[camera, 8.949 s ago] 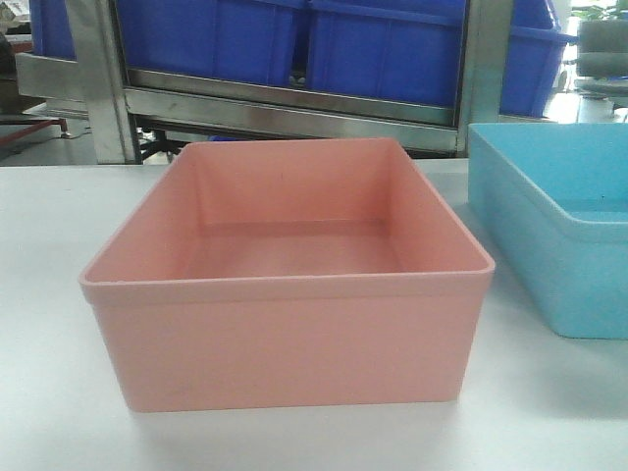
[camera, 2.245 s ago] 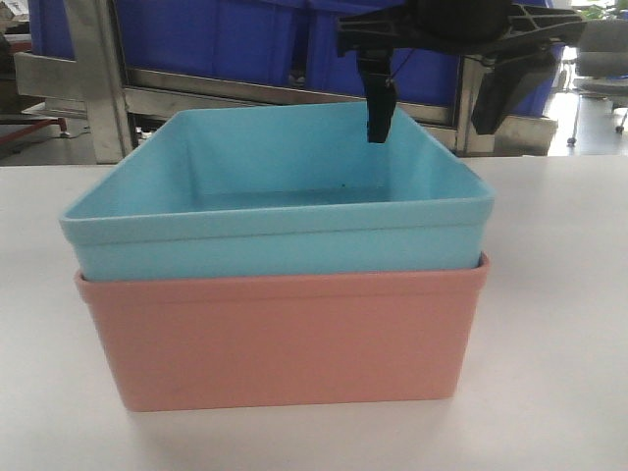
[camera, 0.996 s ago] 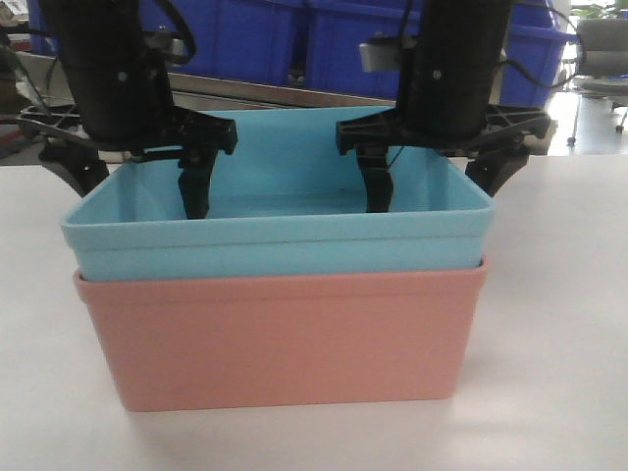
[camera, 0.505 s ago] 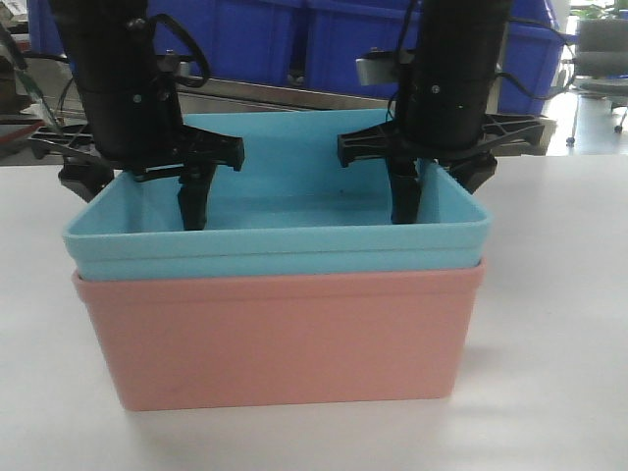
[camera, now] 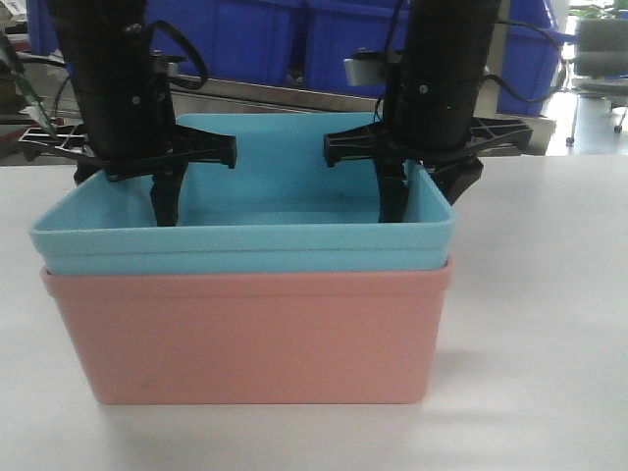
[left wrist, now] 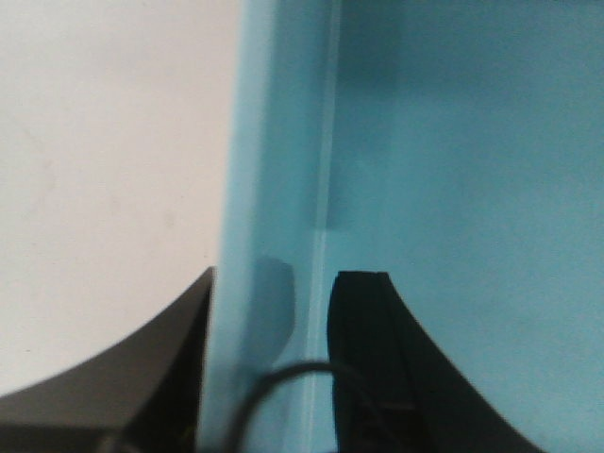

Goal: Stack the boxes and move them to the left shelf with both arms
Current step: 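Lower both grippers onto opposite rims of the stacked bins and grip, then lift the stacked bins off the table with both grippers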

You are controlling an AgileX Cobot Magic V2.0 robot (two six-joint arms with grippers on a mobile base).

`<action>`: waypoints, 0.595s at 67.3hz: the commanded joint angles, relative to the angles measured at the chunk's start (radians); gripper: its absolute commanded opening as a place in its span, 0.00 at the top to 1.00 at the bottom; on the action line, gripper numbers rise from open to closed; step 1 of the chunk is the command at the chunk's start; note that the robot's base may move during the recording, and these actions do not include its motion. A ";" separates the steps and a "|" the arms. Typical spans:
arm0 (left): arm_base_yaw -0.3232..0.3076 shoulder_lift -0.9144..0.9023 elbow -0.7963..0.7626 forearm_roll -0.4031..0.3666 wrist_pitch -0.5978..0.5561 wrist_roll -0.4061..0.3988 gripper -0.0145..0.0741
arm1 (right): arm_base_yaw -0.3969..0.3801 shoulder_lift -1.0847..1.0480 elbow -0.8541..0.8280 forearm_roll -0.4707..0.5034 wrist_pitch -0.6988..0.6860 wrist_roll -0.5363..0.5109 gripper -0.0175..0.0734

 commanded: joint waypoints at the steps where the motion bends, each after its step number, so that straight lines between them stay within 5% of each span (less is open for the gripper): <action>1: -0.006 -0.043 -0.029 -0.008 0.100 0.032 0.84 | -0.007 -0.044 -0.017 -0.052 0.016 0.013 0.75; 40: -0.071 -0.383 -0.067 0.024 0.153 -0.055 0.84 | 0.012 -0.379 -0.017 -0.112 0.050 0.015 0.75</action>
